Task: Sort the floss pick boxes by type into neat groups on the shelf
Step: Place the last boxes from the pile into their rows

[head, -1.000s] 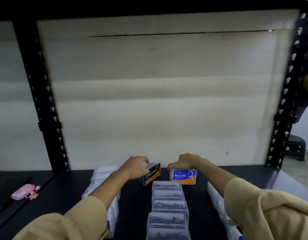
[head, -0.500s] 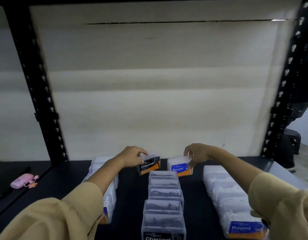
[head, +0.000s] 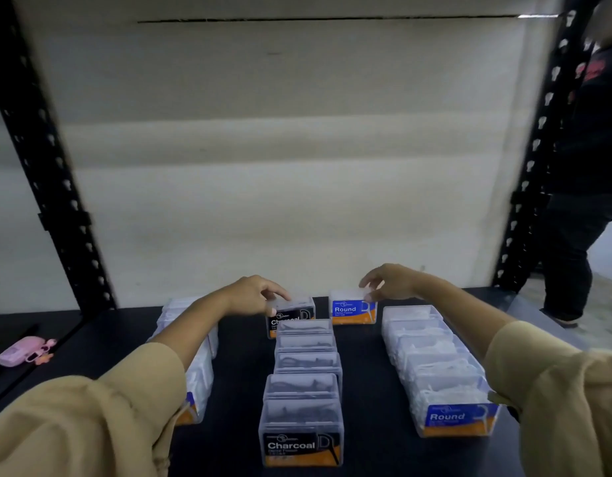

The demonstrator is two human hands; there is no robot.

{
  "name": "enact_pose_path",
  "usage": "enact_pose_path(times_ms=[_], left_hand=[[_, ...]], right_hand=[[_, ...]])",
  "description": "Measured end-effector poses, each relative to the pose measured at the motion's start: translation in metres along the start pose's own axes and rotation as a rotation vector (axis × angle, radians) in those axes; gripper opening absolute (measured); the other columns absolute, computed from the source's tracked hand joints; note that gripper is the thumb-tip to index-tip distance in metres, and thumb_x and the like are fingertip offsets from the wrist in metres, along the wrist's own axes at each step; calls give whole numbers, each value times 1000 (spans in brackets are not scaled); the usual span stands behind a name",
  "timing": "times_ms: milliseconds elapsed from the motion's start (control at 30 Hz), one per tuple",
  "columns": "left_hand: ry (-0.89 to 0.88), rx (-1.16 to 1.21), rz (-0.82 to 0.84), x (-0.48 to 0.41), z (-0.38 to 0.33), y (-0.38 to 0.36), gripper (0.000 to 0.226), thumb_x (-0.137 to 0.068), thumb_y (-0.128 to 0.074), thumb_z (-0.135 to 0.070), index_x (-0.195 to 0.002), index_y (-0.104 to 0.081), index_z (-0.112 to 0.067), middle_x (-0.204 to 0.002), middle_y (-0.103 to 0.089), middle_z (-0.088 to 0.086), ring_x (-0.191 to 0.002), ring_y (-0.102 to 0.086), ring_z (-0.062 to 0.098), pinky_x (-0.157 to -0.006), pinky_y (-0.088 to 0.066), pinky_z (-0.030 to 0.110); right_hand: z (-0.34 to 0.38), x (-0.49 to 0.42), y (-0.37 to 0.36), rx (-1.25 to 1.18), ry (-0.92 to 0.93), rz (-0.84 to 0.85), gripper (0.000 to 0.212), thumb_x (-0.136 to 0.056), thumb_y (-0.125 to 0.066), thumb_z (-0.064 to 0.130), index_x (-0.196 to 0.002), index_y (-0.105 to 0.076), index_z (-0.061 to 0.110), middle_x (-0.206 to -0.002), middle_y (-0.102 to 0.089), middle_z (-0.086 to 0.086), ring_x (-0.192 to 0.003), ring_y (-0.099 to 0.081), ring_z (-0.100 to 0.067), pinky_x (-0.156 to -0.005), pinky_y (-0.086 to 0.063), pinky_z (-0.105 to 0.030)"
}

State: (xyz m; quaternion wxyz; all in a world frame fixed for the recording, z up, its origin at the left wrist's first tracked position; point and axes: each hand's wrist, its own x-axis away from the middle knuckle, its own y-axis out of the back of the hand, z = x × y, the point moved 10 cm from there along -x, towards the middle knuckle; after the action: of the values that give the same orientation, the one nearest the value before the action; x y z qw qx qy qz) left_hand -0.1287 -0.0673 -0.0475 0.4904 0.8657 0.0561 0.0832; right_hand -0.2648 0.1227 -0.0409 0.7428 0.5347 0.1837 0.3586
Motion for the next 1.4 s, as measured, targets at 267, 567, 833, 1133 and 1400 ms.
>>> enact_pose_path(times_ms=[267,567,833,1133,1400], left_hand=[[15,75,11,-8,-8,-15,36,-92,-48,-5,-124,-57,-19,-129,-57,9,-112,-52,16,-85,-37,23],[-2,173,61,-16,-19,-30,35,-95,-40,2,-120,-61,-8,-112,-61,5,-94,-56,12,-79,-45,22],[-26,178,141,-15,-38,-42,35,-96,-38,-1,-118,-63,-12,-114,-64,9,-91,-59,10,-79,-48,21],[28,150,177,-12,-36,-44,36,-97,-34,-1,-115,-63,-14,-94,-62,-2,-78,-58,7,-65,-48,20],[-24,-19,51,-8,-44,-40,37,-95,-37,-2,-116,-63,-14,-116,-61,1,-106,-51,11,-91,-36,22]], right_hand=[[-19,-2,3,-12,-14,-28,36,-87,-62,20,-123,-58,14,-125,-59,-8,-115,-53,-22,-95,-38,-27],[-72,11,18,-85,-92,-31,34,-85,-65,16,-119,-63,16,-114,-62,-3,-108,-53,-17,-100,-36,-27],[-99,25,18,-234,-112,-31,30,-84,-63,11,-113,-67,20,-120,-64,-3,-116,-55,-17,-96,-36,-22],[-103,39,15,-261,-123,-22,35,-86,-50,-1,-108,-70,18,-118,-65,-16,-109,-59,-24,-103,-40,-31],[-96,51,13,-268,-116,-113,37,-90,-45,-1,-114,-67,17,-119,-64,4,-109,-55,-12,-105,-37,-24]])
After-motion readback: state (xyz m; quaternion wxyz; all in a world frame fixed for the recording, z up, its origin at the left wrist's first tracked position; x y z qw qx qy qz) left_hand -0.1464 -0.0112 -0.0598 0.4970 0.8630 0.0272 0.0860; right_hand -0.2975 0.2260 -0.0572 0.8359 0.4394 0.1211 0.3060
